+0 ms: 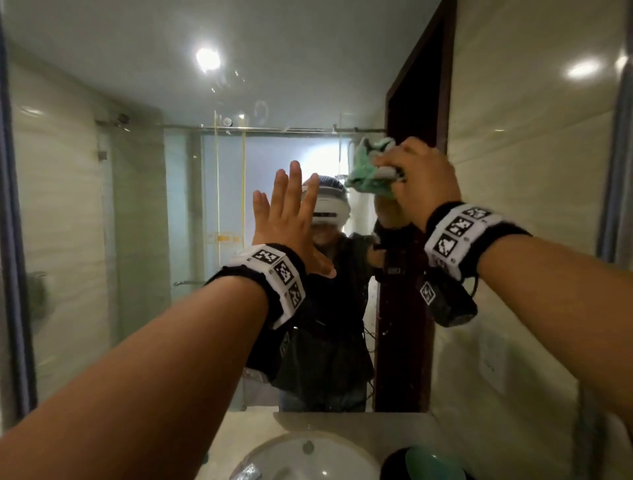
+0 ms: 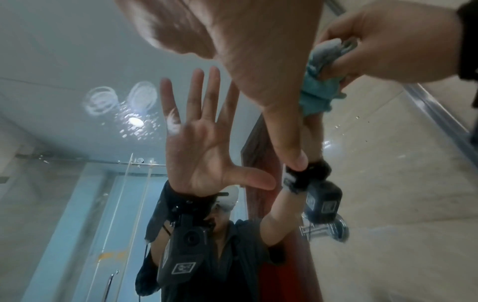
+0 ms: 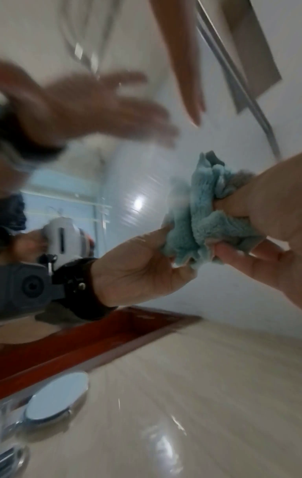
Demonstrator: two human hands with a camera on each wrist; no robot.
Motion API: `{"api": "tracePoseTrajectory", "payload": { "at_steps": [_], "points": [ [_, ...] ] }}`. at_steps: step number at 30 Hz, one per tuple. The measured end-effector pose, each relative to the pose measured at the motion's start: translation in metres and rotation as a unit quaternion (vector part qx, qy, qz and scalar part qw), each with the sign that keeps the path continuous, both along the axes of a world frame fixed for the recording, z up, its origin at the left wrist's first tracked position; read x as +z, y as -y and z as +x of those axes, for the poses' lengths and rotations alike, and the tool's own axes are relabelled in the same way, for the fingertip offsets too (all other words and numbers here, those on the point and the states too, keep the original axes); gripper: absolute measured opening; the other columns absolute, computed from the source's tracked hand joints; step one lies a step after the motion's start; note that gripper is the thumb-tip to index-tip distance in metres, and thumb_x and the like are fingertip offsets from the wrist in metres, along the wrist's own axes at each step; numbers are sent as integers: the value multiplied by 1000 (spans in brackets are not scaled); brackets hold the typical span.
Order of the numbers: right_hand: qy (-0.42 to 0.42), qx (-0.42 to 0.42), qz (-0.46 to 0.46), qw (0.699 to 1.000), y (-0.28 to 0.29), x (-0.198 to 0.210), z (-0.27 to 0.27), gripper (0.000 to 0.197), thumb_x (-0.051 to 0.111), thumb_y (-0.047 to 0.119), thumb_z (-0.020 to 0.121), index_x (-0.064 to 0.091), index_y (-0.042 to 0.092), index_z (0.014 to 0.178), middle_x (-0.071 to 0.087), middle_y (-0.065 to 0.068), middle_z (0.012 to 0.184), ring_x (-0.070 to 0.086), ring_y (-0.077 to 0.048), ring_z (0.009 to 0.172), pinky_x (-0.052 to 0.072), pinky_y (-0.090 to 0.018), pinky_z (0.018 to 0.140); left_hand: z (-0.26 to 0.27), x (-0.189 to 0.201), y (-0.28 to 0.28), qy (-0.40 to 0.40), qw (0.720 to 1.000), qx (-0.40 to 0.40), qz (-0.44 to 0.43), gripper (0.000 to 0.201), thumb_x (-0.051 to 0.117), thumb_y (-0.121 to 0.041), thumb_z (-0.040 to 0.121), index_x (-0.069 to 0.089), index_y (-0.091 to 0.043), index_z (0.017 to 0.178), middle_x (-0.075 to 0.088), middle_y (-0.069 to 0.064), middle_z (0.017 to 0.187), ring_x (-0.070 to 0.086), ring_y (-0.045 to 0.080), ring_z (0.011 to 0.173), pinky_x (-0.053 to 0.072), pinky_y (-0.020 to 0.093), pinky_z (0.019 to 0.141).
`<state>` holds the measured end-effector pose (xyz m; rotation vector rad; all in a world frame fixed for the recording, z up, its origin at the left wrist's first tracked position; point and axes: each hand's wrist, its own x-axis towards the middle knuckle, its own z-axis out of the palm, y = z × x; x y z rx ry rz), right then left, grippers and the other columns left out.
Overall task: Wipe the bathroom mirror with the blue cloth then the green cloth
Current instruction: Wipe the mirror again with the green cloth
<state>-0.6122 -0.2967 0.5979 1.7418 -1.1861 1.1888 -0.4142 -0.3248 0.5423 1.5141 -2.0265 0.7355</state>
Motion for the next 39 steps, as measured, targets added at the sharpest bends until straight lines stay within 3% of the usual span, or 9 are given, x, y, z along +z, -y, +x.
{"api": "tracePoseTrajectory", "payload": {
  "at_steps": [3, 7, 14, 18, 25, 28, 33, 36, 39],
  "points": [
    [83, 4, -45, 996, -1, 35, -16, 34, 56, 5, 81, 67, 17, 111, 57, -11, 112, 54, -30, 100, 37, -27, 85, -7, 9, 9, -1, 1000, 3, 13, 150, 76, -70, 51, -34, -20, 140, -42, 9, 146, -32, 30, 137, -2, 57, 115],
    [88, 0, -53, 995, 8, 27, -11, 36, 55, 4, 81, 66, 20, 111, 56, -7, 113, 52, -33, 98, 36, -26, 83, -10, 5, 15, 6, 1000, 25, -12, 155, 76, -72, 46, -36, -19, 139, -40, 10, 146, -30, 33, 138, 1, 57, 115],
    [-128, -15, 30, 991, 0, -26, 13, 37, 69, 13, 79, 64, 20, 115, 57, -5, 117, 46, -35, 94, 39, -35, 73, -13, 4, 15, 1, 999, 42, -12, 158, 76, -74, 44, -41, -20, 135, -43, 10, 145, -32, 32, 137, 1, 57, 114],
    [-164, -8, 58, 985, 0, -25, 6, 37, 68, 15, 81, 63, 25, 116, 54, -2, 117, 44, -30, 93, 45, -37, 72, -13, 3, 12, -4, 999, 41, -5, 157, 76, -73, 44, -39, -21, 137, -44, 9, 144, -33, 31, 137, -1, 56, 115],
    [109, 19, -68, 992, 2, 39, -49, 39, 59, 4, 80, 66, 21, 114, 57, -7, 114, 54, -26, 103, 34, -18, 89, -12, 3, 11, -4, 999, 32, 6, 157, 77, -71, 45, -38, -21, 138, -44, 8, 145, -33, 30, 137, -5, 53, 115],
    [122, 15, -81, 989, 3, 30, -50, 38, 57, 4, 80, 66, 21, 112, 56, -7, 113, 53, -32, 101, 43, -33, 92, -11, 4, 10, -5, 1000, 28, 9, 156, 79, -69, 46, -36, -21, 139, -43, 8, 145, -33, 30, 137, -7, 52, 115],
    [-26, 6, -27, 999, 11, -50, -27, 48, 67, -3, 72, 67, 24, 111, 58, -6, 111, 49, -35, 87, 39, -32, 72, -13, 7, 6, -7, 999, 34, 8, 156, 79, -68, 46, -35, -20, 140, -41, 9, 146, -31, 31, 137, -7, 52, 114],
    [-121, 15, 11, 992, 9, -85, -21, 47, 77, 1, 66, 69, 26, 105, 60, -4, 103, 48, -32, 77, 49, -37, 58, -14, 6, 4, -3, 999, 41, 5, 156, 79, -70, 46, -34, -19, 140, -39, 10, 147, -29, 32, 139, -5, 52, 114],
    [-106, -4, 46, 993, 1, -60, -35, 43, 67, 5, 78, 64, 29, 115, 57, -3, 115, 48, -34, 92, 49, -43, 75, -14, 6, 4, -7, 999, 42, 8, 156, 79, -70, 45, -35, -20, 140, -40, 9, 147, -29, 31, 139, -5, 52, 114]
  ]
}}
